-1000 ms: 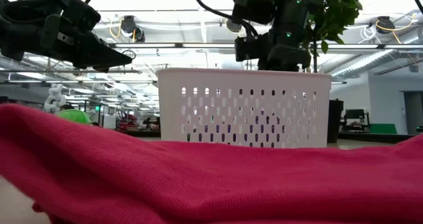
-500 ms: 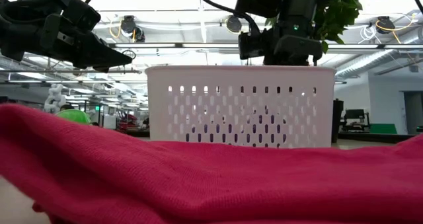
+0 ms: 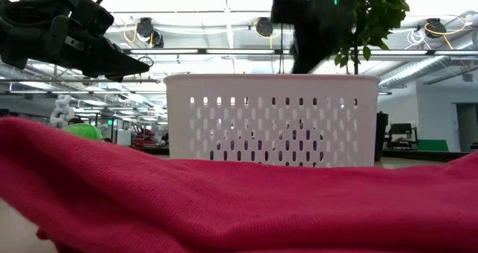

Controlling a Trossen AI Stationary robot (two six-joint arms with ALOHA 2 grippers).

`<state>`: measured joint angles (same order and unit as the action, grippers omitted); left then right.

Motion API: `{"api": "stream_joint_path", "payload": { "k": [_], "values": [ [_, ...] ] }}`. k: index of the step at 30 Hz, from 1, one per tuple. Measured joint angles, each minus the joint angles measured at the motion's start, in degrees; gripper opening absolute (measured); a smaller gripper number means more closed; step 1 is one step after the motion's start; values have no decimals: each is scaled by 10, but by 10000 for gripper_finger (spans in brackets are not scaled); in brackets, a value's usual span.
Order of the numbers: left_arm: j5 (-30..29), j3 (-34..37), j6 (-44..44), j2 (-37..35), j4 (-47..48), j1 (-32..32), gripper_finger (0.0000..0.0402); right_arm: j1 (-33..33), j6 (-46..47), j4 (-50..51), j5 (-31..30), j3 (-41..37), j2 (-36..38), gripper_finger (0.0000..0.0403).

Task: Pick and placing Produce into tupperware
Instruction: Put the pear into the white basket

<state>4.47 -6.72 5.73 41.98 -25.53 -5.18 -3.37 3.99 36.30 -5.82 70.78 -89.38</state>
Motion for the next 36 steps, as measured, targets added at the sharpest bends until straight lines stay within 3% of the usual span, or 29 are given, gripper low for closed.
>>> {"api": "stream_joint_path", "payload": {
  "k": [6, 14, 20, 28, 36],
  "values": [
    [0, 0, 0, 0, 1, 0, 3, -7, 13, -135, 23, -60, 112, 0],
    [0, 0, 0, 0, 4, 0, 3, -23, 75, -310, 30, -258, 290, 0],
    [0, 0, 4, 0, 4, 0, 3, -27, 92, -367, 20, -382, 400, 0],
    [0, 0, 4, 0, 4, 0, 3, -61, 60, -528, 15, -489, 476, 0],
    [-1, 0, 5, 0, 4, 0, 3, -73, 48, -476, -5, -510, 487, 0]
  ]
}}
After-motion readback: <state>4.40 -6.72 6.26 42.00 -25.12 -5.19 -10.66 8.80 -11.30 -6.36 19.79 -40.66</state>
